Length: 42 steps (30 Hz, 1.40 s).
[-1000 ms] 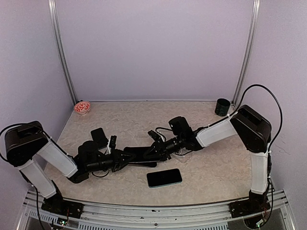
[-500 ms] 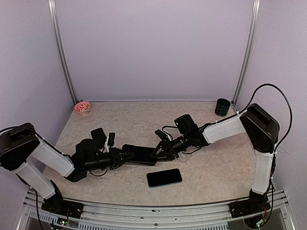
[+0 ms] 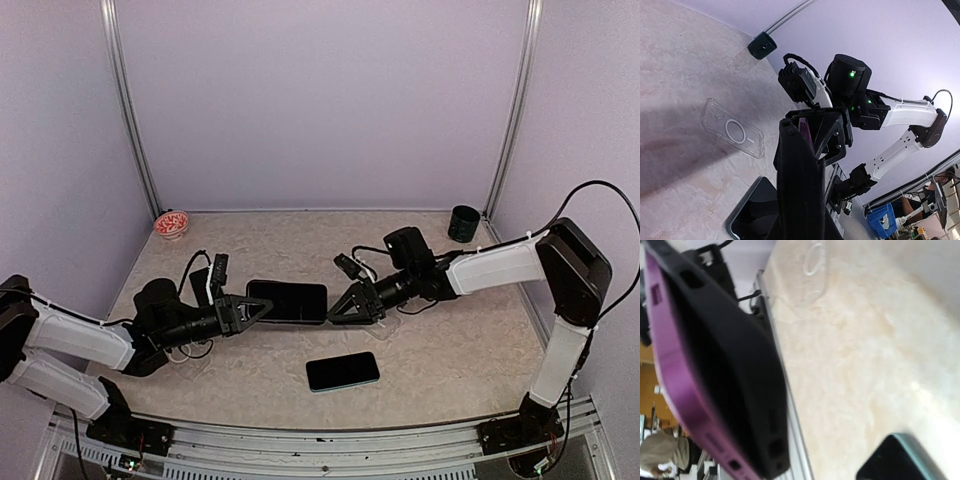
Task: Put the phone into the phone case
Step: Pass from the right arm to the left, then press the bottom corners of the phone case.
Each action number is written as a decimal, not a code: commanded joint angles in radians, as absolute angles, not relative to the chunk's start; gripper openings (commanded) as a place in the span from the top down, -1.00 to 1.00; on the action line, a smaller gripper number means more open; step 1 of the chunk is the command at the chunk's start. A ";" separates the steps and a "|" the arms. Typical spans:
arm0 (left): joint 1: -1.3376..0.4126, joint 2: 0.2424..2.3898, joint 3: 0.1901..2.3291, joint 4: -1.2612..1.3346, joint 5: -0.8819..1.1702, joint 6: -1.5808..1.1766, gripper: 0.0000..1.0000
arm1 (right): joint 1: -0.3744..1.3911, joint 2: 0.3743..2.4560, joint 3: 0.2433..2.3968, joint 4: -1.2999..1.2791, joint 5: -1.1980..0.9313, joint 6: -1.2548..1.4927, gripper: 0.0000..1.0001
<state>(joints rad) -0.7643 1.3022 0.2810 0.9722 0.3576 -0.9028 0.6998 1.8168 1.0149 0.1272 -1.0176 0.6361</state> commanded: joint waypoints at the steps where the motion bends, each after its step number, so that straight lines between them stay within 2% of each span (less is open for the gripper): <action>1: -0.762 1.240 0.302 1.035 0.411 -0.841 0.87 | 0.694 1.751 0.983 0.188 -1.090 0.574 0.05; 7: -0.765 1.242 0.293 1.082 0.464 -0.836 0.88 | 0.694 1.701 0.965 0.273 -1.163 0.586 0.01; 12: -0.774 1.265 0.288 1.142 0.508 -0.828 0.94 | 0.696 1.664 0.955 0.328 -1.195 0.600 -0.11; 15: -0.779 1.282 0.295 1.168 0.547 -0.819 0.94 | 0.695 1.666 0.968 0.297 -1.197 0.577 -0.11; 18: -0.783 1.306 0.336 1.144 0.633 -0.802 0.94 | 0.695 1.665 1.003 0.159 -1.181 0.481 -0.10; 26: -0.798 1.336 0.399 0.998 0.723 -0.731 0.94 | 0.696 1.603 1.044 -0.006 -1.149 0.356 -0.09; 36: -0.797 1.319 0.570 0.614 0.790 -0.547 0.95 | 0.696 1.549 1.114 -0.269 -1.030 0.255 -0.11; 42: -0.787 1.348 0.671 0.399 0.815 -0.426 1.00 | 0.696 1.488 1.110 -0.291 -1.022 0.219 -0.15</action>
<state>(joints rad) -0.7719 1.3334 0.6121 0.5632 0.6983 -0.5320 0.6971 1.5517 1.0683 -0.3061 -1.0496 0.2852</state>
